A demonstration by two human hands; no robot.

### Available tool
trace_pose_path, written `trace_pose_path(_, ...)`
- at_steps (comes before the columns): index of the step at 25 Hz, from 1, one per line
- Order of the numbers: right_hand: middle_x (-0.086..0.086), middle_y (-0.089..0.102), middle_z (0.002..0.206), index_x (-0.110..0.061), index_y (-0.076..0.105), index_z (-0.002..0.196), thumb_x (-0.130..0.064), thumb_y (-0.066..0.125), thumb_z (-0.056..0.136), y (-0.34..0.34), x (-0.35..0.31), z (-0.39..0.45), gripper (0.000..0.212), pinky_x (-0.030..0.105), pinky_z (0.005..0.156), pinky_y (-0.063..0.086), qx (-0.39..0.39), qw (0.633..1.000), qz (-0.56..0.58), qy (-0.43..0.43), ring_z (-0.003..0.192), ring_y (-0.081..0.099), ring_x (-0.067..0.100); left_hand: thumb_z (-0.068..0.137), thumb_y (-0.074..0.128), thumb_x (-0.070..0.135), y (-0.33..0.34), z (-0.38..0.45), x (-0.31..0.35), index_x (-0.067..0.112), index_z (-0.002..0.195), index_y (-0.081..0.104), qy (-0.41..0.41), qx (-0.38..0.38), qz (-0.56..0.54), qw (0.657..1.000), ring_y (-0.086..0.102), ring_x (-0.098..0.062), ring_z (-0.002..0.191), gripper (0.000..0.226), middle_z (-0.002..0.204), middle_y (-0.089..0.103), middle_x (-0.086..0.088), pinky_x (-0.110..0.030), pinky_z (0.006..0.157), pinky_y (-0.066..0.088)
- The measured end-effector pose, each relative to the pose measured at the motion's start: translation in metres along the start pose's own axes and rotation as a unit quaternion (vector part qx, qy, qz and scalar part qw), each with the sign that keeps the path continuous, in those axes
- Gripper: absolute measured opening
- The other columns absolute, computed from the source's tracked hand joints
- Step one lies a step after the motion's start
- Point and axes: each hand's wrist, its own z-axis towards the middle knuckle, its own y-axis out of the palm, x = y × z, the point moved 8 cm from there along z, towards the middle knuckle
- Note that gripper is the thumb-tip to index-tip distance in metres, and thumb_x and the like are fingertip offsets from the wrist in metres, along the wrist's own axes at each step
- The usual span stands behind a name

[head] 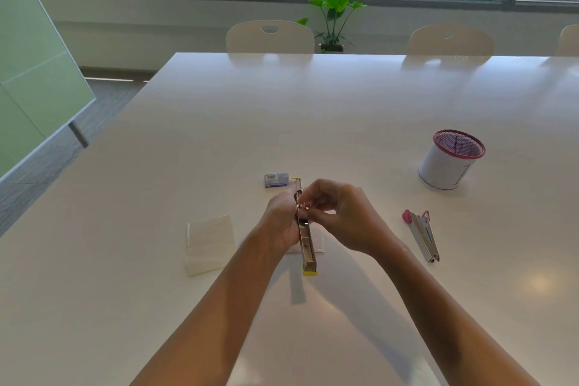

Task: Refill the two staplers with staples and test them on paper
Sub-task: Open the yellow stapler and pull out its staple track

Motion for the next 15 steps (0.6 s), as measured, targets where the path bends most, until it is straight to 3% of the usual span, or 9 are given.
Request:
trace_pose_path(4, -0.003, 0.074, 0.082, -0.012, 0.073, 0.09, -0.003, 0.079, 0.081, -0.002, -0.004, -0.004, 0.015, 0.021, 0.077, 0.057, 0.005, 1.0, 0.004, -0.027, 0.077, 0.072, 0.01, 0.109, 0.032, 0.037, 0.003, -0.005, 0.001, -0.002, 0.083, 0.067, -0.002, -0.029, -0.018, 0.999, 0.073, -0.021, 0.06, 0.059, 0.067, 0.072, -0.014, -0.024, 0.046, 0.055)
trace_pose_path(6, -0.002, 0.075, 0.084, -0.012, 0.074, 0.093, -0.009, 0.082, 0.079, -0.004, -0.008, -0.006, 0.016, 0.024, 0.08, 0.058, -0.007, 0.999, 0.016, -0.037, 0.08, 0.073, 0.013, 0.109, 0.031, 0.037, 0.007, -0.007, 0.002, 0.001, 0.072, 0.076, -0.001, -0.058, -0.027, 0.998, 0.075, -0.022, 0.063, 0.068, 0.07, 0.075, -0.014, -0.027, 0.051, 0.059)
trace_pose_path(8, 0.001, 0.076, 0.089, -0.01, 0.075, 0.097, -0.016, 0.082, 0.079, -0.008, -0.009, -0.007, 0.02, 0.028, 0.081, 0.06, -0.02, 0.998, 0.057, -0.033, 0.084, 0.074, 0.017, 0.109, 0.032, 0.035, 0.009, -0.009, 0.003, 0.0, 0.079, 0.074, 0.002, -0.07, -0.045, 0.997, 0.074, -0.023, 0.065, 0.063, 0.072, 0.074, -0.015, -0.029, 0.055, 0.06)
trace_pose_path(11, 0.0, 0.078, 0.088, -0.011, 0.077, 0.098, -0.02, 0.074, 0.087, -0.024, 0.0, -0.001, 0.015, 0.03, 0.077, 0.06, 0.03, 0.997, 0.073, 0.009, 0.082, 0.075, 0.016, 0.109, 0.033, 0.032, 0.012, -0.01, 0.001, 0.001, 0.088, 0.058, -0.004, -0.069, -0.096, 0.993, 0.049, -0.014, 0.054, 0.045, 0.059, 0.055, -0.006, -0.023, 0.048, 0.044)
trace_pose_path(13, -0.008, 0.077, 0.08, -0.017, 0.078, 0.094, -0.023, 0.073, 0.088, -0.033, 0.006, 0.002, 0.009, 0.02, 0.068, 0.055, 0.068, 0.997, 0.017, 0.031, 0.074, 0.072, 0.006, 0.109, 0.033, 0.032, 0.015, -0.011, -0.001, 0.004, 0.087, 0.053, -0.013, -0.074, -0.117, 0.99, 0.035, -0.011, 0.052, 0.041, 0.057, 0.043, -0.003, -0.021, 0.045, 0.037)
trace_pose_path(15, -0.011, 0.076, 0.077, -0.021, 0.077, 0.09, -0.023, 0.076, 0.086, -0.032, 0.008, 0.004, 0.005, 0.009, 0.065, 0.048, 0.076, 0.996, -0.011, 0.049, 0.072, 0.07, -0.001, 0.109, 0.033, 0.032, 0.015, -0.012, -0.003, 0.006, 0.085, 0.051, -0.015, -0.072, -0.114, 0.991, 0.033, -0.011, 0.053, 0.039, 0.058, 0.041, -0.003, -0.021, 0.047, 0.035)
